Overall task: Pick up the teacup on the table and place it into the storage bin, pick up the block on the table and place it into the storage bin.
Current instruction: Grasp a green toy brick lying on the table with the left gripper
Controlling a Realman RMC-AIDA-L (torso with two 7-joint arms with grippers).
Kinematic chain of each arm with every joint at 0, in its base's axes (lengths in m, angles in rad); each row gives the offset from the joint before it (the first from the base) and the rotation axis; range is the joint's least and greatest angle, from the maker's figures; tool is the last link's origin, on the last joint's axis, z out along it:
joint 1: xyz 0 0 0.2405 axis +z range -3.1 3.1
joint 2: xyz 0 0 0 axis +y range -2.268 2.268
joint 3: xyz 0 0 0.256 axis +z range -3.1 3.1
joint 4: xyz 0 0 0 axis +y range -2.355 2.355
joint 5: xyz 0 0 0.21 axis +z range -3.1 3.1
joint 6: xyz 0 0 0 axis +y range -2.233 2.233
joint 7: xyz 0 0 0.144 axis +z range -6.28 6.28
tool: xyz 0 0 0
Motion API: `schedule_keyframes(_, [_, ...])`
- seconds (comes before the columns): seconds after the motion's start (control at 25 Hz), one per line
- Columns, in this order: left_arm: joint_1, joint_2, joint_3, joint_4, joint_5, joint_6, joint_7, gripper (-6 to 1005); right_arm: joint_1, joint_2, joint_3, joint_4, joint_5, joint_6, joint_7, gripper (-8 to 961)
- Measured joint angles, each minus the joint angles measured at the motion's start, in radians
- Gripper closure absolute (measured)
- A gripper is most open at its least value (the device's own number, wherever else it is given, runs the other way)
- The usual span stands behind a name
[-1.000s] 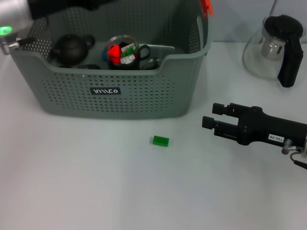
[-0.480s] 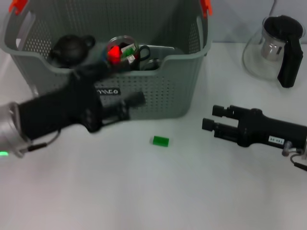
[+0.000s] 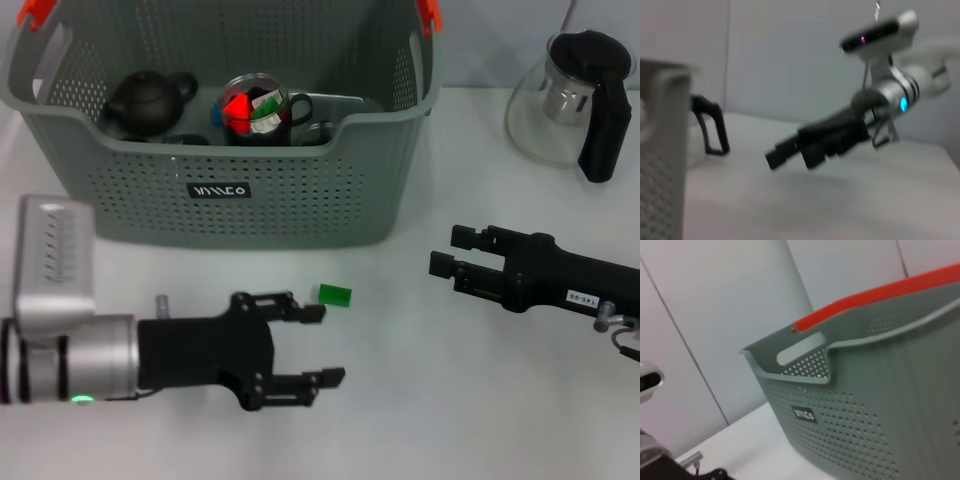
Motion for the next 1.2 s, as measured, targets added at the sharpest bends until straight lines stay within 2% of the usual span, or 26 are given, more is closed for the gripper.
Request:
schedule_keyframes(0.12, [-0.028, -0.007, 0.042, -0.032, -0.006, -0.075, 0.034, 279, -0.008, -0.005, 0.014, -0.003, 0.001, 0.006, 0.000, 280])
schedule_keyframes(0.36, [-0.080, -0.009, 0.039, -0.076, -0.010, -0.178, 0.050, 280, -0.021, -0.016, 0.030, -0.011, -0.002, -0.001, -0.003, 280])
schedule_keyframes(0.8, [-0.172, -0.012, 0.040, -0.185, -0.027, -0.429, 0.077, 286, -0.021, -0.010, 0.027, -0.009, -0.006, -0.002, -0.007, 280])
schedule_keyframes(0.96, [-0.191, -0.012, 0.043, -0.210, -0.028, -0.494, 0.073, 289, -0.022, -0.009, 0.027, -0.009, -0.007, -0.001, -0.006, 280])
schedule_keyframes(1.2, [-0.193, -0.011, 0.044, -0.214, -0.025, -0.506, 0.071, 293, -0.021, -0.009, 0.025, -0.009, -0.007, -0.001, 0.000, 280])
